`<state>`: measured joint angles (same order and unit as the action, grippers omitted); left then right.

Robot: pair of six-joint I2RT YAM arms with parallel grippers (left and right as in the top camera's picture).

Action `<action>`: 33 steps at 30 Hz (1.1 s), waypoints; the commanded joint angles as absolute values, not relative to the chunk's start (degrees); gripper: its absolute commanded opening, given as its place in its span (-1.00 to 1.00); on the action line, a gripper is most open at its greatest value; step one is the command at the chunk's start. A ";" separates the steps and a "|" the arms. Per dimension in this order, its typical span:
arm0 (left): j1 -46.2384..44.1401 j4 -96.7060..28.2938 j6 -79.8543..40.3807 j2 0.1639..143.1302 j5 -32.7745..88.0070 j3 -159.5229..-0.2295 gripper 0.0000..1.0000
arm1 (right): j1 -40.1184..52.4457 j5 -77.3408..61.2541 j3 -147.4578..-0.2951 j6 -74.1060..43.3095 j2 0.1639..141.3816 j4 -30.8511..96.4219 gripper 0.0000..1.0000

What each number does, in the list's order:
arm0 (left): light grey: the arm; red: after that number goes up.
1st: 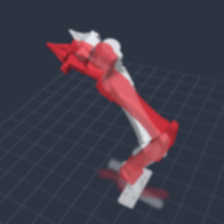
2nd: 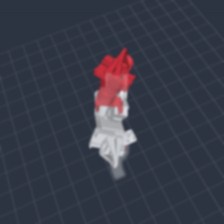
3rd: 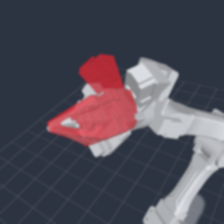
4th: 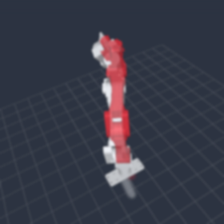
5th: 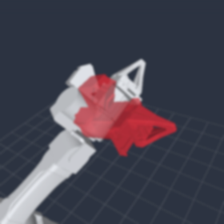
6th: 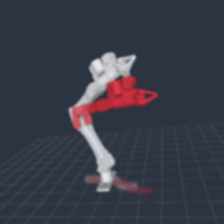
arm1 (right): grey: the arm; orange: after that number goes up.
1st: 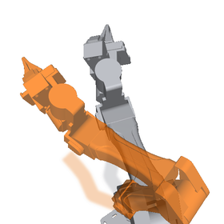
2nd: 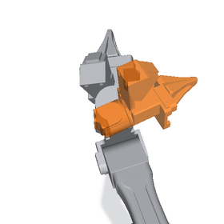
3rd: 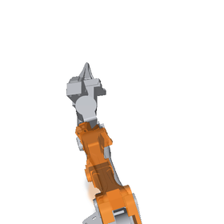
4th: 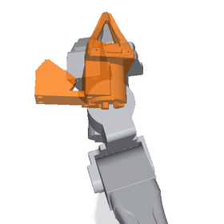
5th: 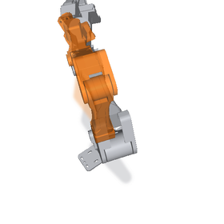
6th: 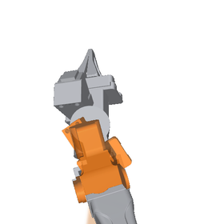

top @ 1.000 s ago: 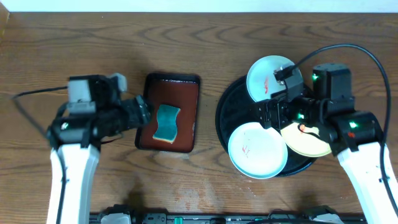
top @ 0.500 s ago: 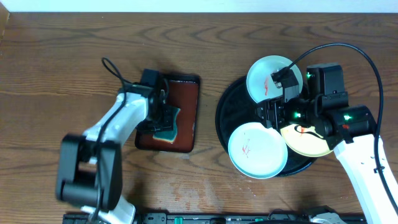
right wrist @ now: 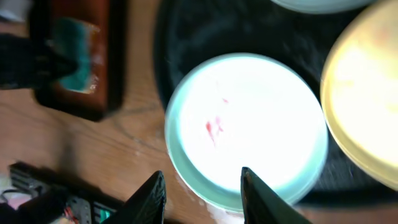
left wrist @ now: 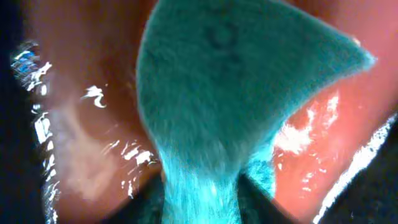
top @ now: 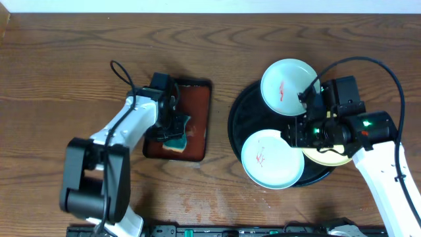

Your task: Clean dirty plates on tray and stack at the side

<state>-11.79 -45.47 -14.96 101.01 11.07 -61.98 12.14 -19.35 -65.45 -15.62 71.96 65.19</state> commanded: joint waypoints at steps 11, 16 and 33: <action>-11.62 -38.17 -14.70 98.96 8.51 -59.44 0.06 | 13.56 -12.34 -48.62 -26.35 77.65 67.55 -0.21; -11.90 -37.71 -14.70 103.74 8.54 -59.13 -0.17 | 13.34 -5.85 -45.84 -30.24 77.65 65.17 -0.16; -12.08 -45.17 -14.66 100.22 8.32 -64.18 -0.86 | 12.69 -9.52 -36.77 -33.47 79.53 52.90 -0.07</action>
